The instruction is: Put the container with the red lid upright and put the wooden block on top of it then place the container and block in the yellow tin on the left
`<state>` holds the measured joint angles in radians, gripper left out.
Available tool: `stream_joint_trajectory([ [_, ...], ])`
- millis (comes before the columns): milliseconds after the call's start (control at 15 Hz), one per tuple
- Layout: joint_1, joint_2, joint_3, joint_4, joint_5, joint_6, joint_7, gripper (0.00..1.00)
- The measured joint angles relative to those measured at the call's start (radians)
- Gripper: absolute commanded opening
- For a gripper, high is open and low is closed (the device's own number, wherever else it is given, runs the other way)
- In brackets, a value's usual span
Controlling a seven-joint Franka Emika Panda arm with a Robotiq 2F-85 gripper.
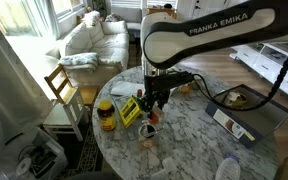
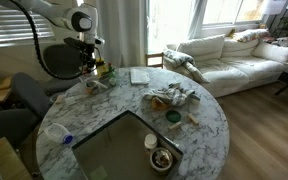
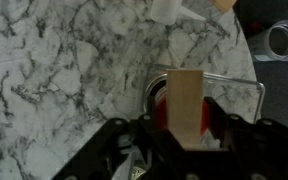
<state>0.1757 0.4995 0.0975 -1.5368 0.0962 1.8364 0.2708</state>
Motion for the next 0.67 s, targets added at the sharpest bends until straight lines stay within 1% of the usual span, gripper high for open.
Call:
stream_joint_trajectory([
  [67, 0.0, 0.001, 0.0, 0.001, 0.0, 0.0, -0.001, 0.5],
  [133, 0.0, 0.001, 0.0, 0.003, 0.0, -0.001, -0.001, 0.25],
  [333, 0.001, 0.003, 0.001, 0.006, 0.0, -0.001, -0.004, 0.25],
  [667, 0.021, 0.056, 0.016, 0.059, 0.0, -0.005, -0.084, 0.25],
])
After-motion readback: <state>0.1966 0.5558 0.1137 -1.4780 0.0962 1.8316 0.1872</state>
